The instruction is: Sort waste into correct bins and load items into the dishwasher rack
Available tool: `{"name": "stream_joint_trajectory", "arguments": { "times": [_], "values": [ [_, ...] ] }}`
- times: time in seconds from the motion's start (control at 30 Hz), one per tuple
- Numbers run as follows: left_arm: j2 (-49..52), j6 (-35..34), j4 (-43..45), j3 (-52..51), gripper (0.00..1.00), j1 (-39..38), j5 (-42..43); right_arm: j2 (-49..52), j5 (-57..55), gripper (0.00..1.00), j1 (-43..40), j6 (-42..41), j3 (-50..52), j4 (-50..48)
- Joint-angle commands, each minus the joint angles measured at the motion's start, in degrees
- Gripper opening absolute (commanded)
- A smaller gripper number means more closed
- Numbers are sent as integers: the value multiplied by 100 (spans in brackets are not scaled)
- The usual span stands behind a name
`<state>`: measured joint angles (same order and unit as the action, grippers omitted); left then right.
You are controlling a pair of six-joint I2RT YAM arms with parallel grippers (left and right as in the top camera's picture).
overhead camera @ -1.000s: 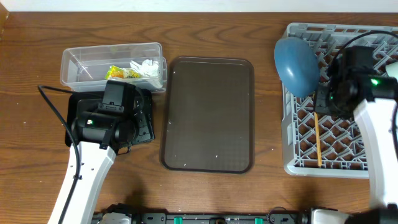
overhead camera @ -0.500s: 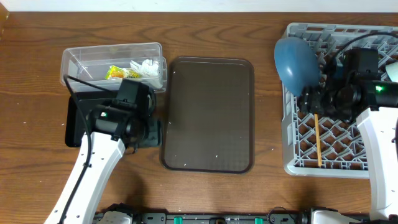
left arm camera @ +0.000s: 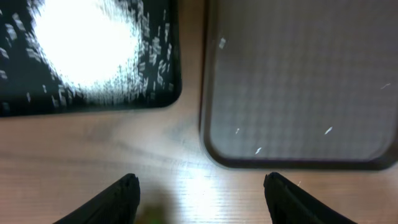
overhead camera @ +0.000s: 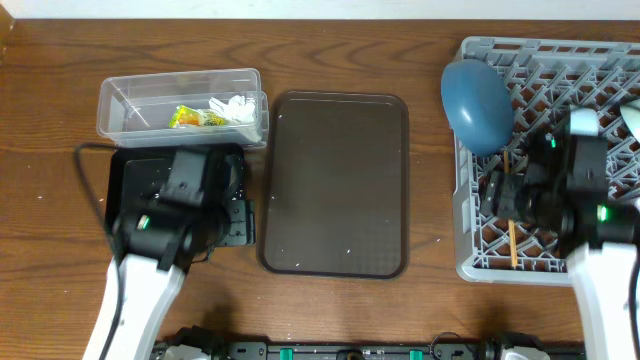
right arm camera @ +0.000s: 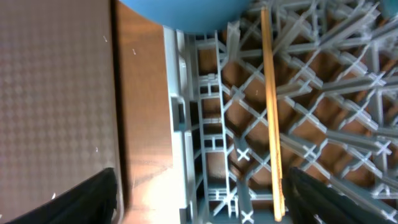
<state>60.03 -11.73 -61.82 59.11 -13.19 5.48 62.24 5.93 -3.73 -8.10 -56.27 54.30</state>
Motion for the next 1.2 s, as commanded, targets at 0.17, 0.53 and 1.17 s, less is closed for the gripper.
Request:
{"name": "stream_joint_trajectory", "arguments": {
  "times": [0.17,0.53,1.17],
  "values": [
    [-2201,-339,485,-949,90,-17,-511,-1893,-39,99,37,-153,1318,-645],
    [-2820,-339,529,-994,93,-17,-509,-2173,-37,99,37,-153,1471,-352],
    [-2815,-339,518,-994,95,-17,-509,-2173,-37,99,37,-153,1473,-352]
  ]
}}
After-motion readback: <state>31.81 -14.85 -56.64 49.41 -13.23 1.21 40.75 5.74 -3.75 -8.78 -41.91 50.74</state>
